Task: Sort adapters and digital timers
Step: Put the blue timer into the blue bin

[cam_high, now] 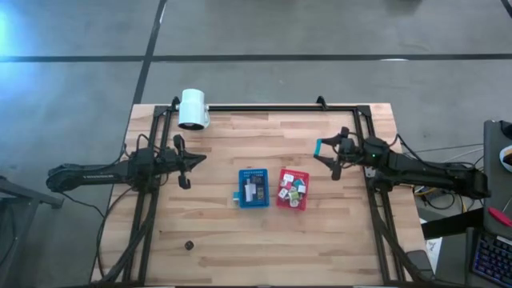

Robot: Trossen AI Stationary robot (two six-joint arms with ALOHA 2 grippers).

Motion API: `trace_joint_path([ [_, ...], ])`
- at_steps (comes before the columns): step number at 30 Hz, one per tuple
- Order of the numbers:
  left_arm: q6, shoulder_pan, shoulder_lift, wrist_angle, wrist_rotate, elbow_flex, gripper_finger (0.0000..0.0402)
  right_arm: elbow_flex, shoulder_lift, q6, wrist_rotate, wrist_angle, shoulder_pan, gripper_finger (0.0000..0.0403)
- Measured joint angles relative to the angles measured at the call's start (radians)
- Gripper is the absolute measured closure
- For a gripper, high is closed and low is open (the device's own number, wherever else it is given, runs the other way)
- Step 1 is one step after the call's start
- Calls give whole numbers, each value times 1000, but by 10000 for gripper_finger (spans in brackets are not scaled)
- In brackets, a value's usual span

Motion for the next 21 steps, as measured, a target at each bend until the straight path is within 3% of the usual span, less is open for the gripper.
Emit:
trace_joint_path([
  [8,0,0,1,0,0,0,394,44,115,39,0,-5,9,124],
  [21,0,0,1,0,0,0,394,324,550,-40,0,-14,85,124],
])
